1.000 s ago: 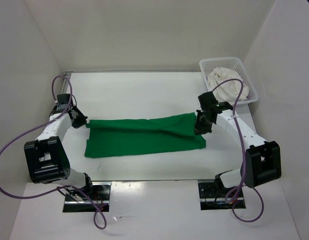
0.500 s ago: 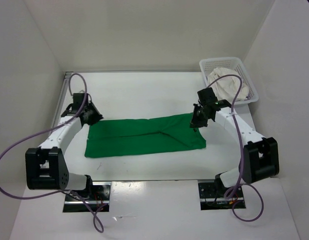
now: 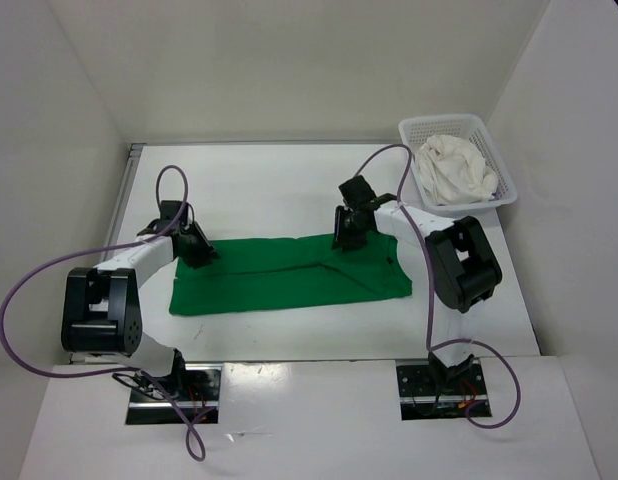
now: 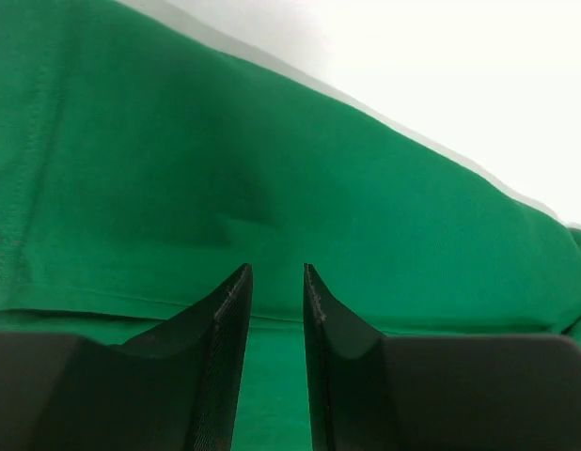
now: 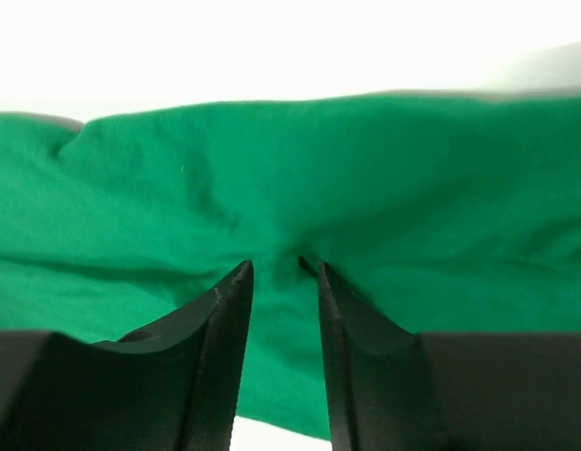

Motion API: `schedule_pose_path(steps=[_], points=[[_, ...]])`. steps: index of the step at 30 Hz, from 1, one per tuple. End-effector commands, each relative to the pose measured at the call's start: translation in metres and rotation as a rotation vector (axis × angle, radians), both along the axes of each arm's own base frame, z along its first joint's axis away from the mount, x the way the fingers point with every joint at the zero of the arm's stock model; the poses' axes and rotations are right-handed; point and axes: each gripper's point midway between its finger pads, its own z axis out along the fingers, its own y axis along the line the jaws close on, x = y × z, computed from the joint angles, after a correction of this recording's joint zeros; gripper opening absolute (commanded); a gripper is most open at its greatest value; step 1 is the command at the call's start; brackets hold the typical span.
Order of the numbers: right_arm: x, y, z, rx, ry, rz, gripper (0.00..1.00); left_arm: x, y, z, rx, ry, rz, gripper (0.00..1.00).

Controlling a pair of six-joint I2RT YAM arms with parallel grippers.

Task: Fold and stack the t-shirts
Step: Fold the other side of the tshirt into a rectangle

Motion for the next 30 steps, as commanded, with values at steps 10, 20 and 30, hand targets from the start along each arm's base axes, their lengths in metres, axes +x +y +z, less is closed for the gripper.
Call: schedule_pose_path(steps=[10,20,30], points=[[0.017,0.000,-0.008,-0.098,-0.068,-0.015,0.42,0.003,0.000,-0.005,-0.029,-0.015,0.015,0.35],[0.000,0.013,-0.008,-0.112,-0.024,0.036,0.20,0.008,0.003,-0.004,-0.034,-0.023,0.032,0.35],[-0.042,0.014,0.010,-0.083,0.036,0.075,0.05,0.013,0.001,0.001,-0.046,-0.040,0.035,0.35]])
